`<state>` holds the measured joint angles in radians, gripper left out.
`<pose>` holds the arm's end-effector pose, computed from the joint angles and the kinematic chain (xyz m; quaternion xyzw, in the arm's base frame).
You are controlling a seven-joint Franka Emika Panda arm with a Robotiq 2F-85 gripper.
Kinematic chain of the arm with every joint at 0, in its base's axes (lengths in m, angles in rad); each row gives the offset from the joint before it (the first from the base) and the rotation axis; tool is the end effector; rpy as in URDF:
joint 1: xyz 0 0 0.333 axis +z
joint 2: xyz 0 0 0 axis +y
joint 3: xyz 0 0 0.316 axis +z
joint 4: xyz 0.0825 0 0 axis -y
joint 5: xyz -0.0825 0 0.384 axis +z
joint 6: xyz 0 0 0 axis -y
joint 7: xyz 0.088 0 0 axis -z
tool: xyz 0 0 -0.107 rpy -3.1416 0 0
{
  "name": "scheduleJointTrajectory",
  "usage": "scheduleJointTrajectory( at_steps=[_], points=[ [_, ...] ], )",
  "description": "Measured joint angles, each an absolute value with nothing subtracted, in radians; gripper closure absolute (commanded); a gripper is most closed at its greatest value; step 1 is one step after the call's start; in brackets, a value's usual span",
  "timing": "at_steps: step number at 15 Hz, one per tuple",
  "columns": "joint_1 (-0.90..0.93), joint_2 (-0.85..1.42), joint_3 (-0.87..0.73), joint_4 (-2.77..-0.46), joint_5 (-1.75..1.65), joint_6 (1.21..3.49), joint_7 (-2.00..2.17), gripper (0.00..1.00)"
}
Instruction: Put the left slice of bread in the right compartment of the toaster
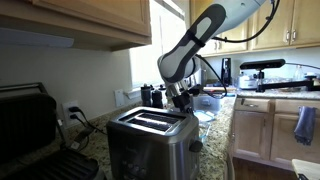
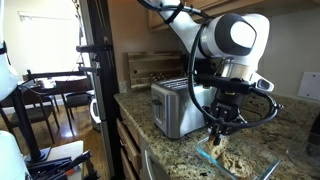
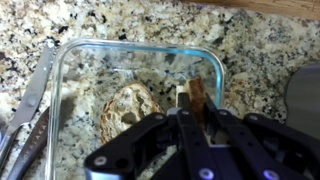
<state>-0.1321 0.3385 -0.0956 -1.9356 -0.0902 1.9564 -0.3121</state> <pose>0.5635 -0.1349 0.2904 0.9839 0.0651 -0.1664 0.0107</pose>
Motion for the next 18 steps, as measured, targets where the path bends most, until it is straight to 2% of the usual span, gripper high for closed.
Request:
scheduleJointTrajectory(
  at_steps=[9, 18],
  points=[
    [-0.132, 0.303, -0.094, -1.953, -0.090, 1.963, -0.312, 0.95],
    [-0.129, 0.177, -0.080, -2.072, -0.090, 1.972, -0.312, 0.95]
  ],
)
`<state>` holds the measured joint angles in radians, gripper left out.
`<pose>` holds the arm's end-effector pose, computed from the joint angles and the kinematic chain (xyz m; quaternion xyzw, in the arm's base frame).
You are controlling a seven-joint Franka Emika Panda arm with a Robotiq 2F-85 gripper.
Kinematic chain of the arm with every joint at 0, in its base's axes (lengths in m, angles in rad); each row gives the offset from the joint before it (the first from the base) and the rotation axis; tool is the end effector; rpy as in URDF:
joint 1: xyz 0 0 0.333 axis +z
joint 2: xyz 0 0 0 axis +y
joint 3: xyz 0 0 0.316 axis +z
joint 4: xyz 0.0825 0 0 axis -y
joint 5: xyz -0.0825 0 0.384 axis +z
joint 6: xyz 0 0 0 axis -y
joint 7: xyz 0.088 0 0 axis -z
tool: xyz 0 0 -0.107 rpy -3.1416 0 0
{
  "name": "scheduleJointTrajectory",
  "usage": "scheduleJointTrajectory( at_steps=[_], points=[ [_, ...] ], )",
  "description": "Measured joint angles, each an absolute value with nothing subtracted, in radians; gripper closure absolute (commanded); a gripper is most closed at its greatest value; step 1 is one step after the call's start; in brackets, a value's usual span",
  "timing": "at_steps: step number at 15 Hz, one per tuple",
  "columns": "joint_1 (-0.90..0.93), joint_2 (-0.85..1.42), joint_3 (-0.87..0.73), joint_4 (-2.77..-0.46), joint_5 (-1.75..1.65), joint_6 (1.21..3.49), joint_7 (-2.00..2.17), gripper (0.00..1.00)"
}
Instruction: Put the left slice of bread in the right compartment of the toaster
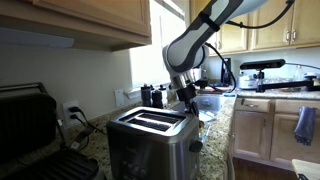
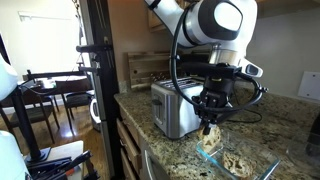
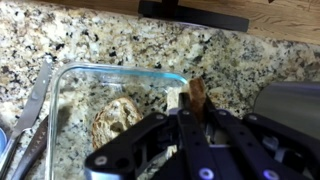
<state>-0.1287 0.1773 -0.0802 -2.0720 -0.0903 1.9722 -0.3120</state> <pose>0.5303 -0.1177 0.3263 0.9866 0.0738 -0.1450 0.0088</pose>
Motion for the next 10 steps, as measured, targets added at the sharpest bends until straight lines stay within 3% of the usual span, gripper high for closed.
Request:
scheduleJointTrajectory(
  at_steps=[10],
  points=[
    [-0.120, 0.061, -0.078, -2.168, -0.090, 1.999, -0.312, 0.94]
  ],
)
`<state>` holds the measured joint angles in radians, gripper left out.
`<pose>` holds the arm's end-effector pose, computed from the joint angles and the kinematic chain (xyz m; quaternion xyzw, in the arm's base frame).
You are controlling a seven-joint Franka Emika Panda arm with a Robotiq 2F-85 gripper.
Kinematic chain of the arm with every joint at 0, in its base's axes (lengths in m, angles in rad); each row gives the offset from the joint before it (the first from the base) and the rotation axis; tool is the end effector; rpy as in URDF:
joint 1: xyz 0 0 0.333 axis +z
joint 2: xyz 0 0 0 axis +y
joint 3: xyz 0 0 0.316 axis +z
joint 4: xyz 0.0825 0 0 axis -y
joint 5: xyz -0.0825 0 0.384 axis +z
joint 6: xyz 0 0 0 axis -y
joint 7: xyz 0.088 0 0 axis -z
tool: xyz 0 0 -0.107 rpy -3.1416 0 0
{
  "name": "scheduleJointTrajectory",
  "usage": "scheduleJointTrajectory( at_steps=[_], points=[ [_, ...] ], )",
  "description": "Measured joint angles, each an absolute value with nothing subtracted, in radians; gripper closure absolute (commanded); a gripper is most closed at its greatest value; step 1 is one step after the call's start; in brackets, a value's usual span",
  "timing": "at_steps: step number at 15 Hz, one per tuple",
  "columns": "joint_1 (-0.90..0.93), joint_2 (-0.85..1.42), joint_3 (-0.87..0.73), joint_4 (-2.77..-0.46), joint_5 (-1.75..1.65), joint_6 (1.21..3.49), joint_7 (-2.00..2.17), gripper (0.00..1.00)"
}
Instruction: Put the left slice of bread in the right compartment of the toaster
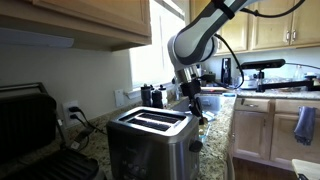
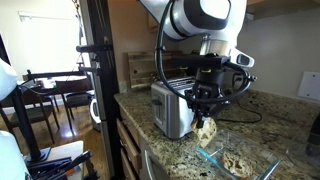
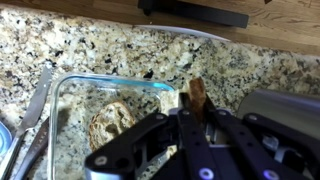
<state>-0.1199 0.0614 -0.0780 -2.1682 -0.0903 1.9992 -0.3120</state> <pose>0.5061 -0.1069 0.3496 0.9893 0.0797 -0.1214 0.0107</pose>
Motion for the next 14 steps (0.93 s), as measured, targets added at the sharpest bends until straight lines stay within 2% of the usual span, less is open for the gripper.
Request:
scheduleJointTrajectory(
  at_steps=[14],
  points=[
    [-0.116, -0.011, -0.078, -2.194, -0.090, 2.003, -0.312, 0.95]
  ],
)
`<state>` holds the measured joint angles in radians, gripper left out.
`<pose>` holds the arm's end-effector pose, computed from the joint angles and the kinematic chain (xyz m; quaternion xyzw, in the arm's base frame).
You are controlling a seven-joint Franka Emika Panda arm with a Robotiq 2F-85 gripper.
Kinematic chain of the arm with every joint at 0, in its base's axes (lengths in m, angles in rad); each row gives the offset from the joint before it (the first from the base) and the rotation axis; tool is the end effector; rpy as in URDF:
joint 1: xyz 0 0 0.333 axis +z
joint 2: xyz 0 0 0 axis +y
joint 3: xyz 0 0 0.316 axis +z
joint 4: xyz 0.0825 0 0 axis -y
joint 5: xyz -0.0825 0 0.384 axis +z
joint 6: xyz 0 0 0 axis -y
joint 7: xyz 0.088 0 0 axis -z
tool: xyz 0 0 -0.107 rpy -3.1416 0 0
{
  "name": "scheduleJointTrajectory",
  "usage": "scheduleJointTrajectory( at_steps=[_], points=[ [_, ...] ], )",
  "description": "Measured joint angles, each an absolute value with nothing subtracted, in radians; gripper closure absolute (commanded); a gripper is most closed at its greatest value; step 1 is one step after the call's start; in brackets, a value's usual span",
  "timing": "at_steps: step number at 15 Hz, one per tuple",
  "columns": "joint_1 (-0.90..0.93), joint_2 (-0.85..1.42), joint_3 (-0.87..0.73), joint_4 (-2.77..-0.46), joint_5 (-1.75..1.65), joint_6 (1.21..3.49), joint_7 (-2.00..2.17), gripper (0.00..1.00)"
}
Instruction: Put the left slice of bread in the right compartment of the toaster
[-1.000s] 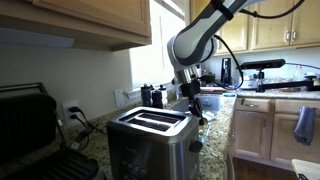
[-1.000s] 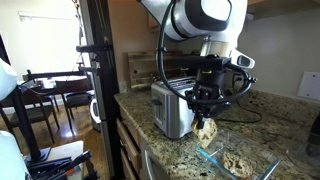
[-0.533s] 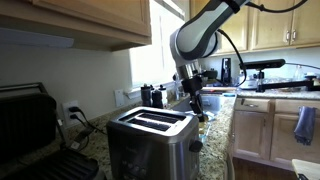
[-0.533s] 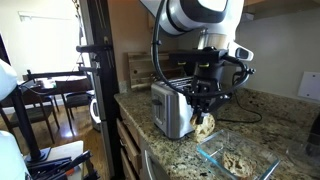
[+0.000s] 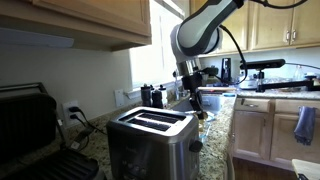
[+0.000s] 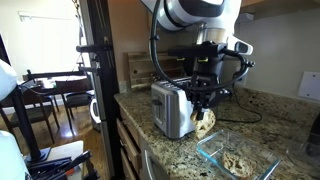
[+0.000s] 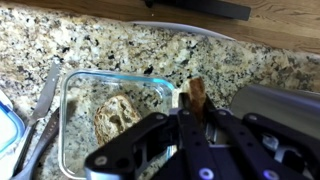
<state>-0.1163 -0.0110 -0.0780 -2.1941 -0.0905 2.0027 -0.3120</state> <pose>0.4976 -0.1035 0.3758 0.9919 0.0811 -0.0968 0.0150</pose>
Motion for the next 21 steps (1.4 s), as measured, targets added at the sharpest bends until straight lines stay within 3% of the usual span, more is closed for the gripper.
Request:
scheduleJointTrajectory(
  at_steps=[21],
  points=[
    [-0.082, -0.251, -0.067, -2.328, -0.099, 2.032, -0.308, 0.95]
  ],
)
